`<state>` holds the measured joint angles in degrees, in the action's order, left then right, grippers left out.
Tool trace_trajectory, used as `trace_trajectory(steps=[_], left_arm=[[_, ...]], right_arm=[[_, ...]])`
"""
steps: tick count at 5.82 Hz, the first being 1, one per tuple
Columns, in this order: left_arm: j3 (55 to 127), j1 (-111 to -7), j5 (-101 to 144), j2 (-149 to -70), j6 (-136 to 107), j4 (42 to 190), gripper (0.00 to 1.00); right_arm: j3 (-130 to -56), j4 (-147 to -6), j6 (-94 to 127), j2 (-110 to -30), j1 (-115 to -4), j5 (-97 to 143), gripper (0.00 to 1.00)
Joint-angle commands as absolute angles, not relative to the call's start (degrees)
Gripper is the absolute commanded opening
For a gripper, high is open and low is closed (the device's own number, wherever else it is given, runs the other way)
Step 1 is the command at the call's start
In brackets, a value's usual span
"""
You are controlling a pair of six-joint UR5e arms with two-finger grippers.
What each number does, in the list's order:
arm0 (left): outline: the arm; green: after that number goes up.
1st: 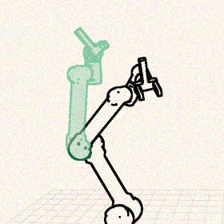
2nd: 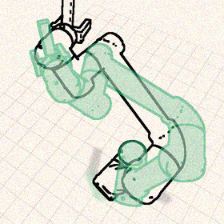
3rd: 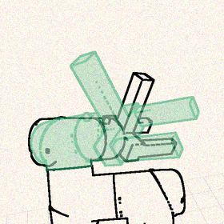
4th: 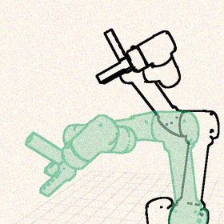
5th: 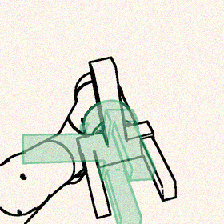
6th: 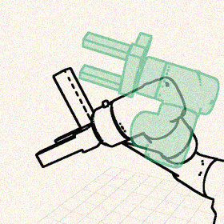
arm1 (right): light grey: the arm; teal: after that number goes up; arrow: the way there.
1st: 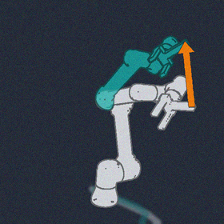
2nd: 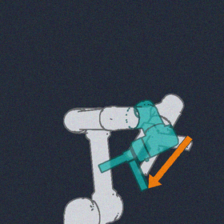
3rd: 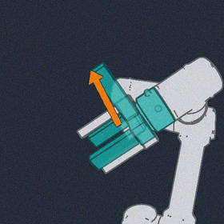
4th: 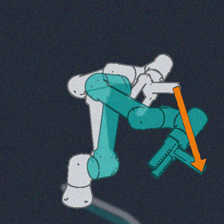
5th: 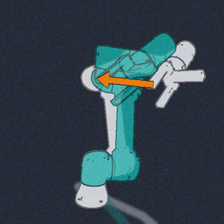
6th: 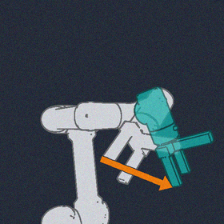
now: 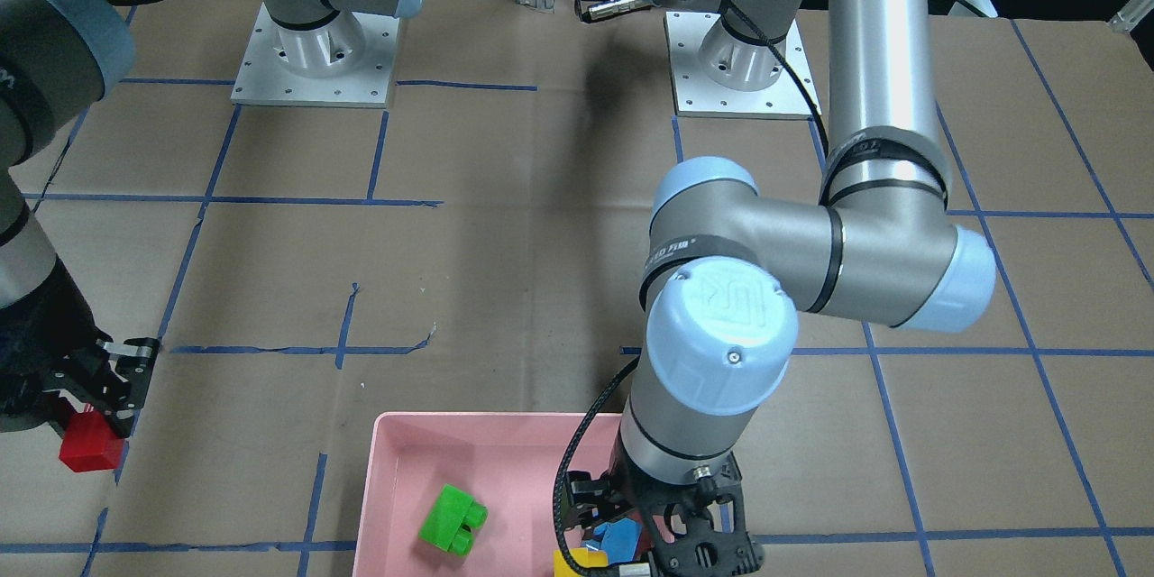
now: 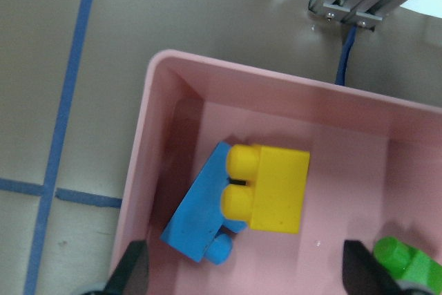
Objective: Put all blocks into box
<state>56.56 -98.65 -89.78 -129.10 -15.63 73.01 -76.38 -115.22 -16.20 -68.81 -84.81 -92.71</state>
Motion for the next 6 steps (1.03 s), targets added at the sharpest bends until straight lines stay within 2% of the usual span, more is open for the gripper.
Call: trace_trajectory(steps=[1, 3, 4, 6], left_arm=[[66.28, -92.67, -89.74, -116.79, -2.97, 78.13, 0.99], [84.11, -85.2, -89.56, -101.5, 5.77, 77.96, 0.99], [88.03, -84.99, -89.82, -96.9, 5.89, 78.05, 0.99], [86.5, -85.69, -89.12, -94.84, 4.75, 81.36, 0.99]], right_arm=[[-75.24, -115.22, -9.29, -68.29, -92.07, -92.29, 0.02], [-74.88, -121.15, 3.28, -64.1, -97.27, -82.4, 0.03], [-73.58, -126.77, 8.39, -59.98, -100.25, -81.66, 0.03], [-73.04, -134.18, 10.36, -54.26, -102.3, -81.74, 0.06]])
